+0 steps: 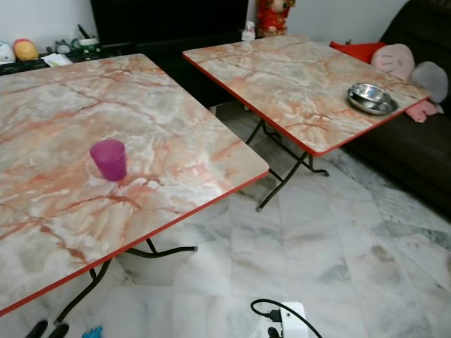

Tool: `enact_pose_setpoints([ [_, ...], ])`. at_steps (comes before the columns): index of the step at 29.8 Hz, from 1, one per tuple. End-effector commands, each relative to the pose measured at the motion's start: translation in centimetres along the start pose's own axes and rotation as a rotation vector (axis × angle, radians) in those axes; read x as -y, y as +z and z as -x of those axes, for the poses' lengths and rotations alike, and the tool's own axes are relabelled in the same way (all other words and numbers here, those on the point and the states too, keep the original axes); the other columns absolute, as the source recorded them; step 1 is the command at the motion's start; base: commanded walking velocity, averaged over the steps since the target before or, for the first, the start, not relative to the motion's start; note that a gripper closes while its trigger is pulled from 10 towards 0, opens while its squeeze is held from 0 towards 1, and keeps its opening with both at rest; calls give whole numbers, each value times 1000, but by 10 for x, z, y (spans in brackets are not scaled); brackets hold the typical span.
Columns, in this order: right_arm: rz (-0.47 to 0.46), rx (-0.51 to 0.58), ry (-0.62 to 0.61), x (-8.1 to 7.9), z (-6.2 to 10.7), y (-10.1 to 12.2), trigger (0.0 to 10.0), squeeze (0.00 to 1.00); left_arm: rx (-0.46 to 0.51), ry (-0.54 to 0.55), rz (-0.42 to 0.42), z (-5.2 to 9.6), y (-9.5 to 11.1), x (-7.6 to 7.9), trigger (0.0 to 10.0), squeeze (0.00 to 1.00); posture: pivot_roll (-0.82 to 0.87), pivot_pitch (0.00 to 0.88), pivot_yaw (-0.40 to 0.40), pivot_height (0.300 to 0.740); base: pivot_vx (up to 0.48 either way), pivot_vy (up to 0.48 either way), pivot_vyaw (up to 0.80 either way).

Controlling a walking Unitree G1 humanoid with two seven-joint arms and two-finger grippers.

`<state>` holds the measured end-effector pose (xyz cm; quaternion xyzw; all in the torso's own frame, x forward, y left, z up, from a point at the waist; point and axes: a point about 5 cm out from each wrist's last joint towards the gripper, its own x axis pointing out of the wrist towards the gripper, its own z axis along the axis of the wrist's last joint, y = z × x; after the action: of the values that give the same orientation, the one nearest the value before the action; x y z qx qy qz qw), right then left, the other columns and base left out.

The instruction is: Setting the table

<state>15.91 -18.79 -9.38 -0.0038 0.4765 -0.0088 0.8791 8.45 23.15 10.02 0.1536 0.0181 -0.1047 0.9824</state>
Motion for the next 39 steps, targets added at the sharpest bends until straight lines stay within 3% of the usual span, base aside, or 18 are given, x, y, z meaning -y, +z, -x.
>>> enact_pose_setpoints([
  [1,-20,-6,-8,2,0,-1,10000,0,25,12,10,-14,5,-4,10000,0,410,0,-124,740,0,0,0],
  [2,-28,-3,-10,1,0,-1,10000,0,81,19,9,-34,12,-8,10000,0,397,0,-117,740,0,0,0],
  [3,-32,-2,-11,1,0,-1,10000,0,110,25,15,-44,18,-8,10000,0,386,0,-112,740,0,0,0],
  [6,-55,3,-26,0,0,-1,10000,0,226,7,31,-89,42,1,10000,0,364,0,-103,740,0,0,0],
  [8,-64,4,-31,0,0,-1,10000,0,262,-4,51,-108,54,6,10000,0,341,0,-96,740,0,0,0],
  [9,-76,5,-34,-2,0,-1,10000,0,286,-21,47,-130,62,9,10000,0,326,0,-91,740,0,0,0],
  [10,-76,5,-34,-2,0,-1,10000,0,286,-21,47,-130,62,9,10000,0,326,0,-91,740,0,0,0],
  [11,-86,6,-39,-2,0,-1,10000,0,309,-13,66,-146,68,9,10000,0,310,0,-88,740,0,0,0],
  [12,-97,8,-44,-3,0,-2,10000,0,348,16,105,-172,79,5,10000,0,292,0,-85,740,0,0,0],
  [16,-110,11,-48,-4,0,-2,10000,0,383,72,171,-207,98,-2,10000,0,270,0,-79,740,0,0,0],
  [18,-115,13,-48,-5,0,-2,10000,0,395,47,157,-228,108,1,10000,0,263,0,-78,740,0,0,0],
  [21,-115,13,-47,-6,0,-2,10000,0,395,36,173,-242,114,4,10000,0,256,0,-76,740,0,0,0],
  [24,-123,16,-47,-8,0,-2,10000,0,327,-13,126,-268,117,13,10000,0,226,0,-55,740,0,0,0],
  [28,-133,19,-51,-9,0,-2,10000,0,275,8,114,-280,114,13,10000,0,218,0,-47,740,0,0,0],
  [33,-139,16,-53,-10,0,-3,10000,0,197,134,231,-293,108,-4,10000,0,213,0,-45,740,0,0,0],
  [39,-135,15,-49,-11,0,-3,10000,0,162,192,174,-298,102,-26,10000,0,208,0,-42,740,0,0,0],
])
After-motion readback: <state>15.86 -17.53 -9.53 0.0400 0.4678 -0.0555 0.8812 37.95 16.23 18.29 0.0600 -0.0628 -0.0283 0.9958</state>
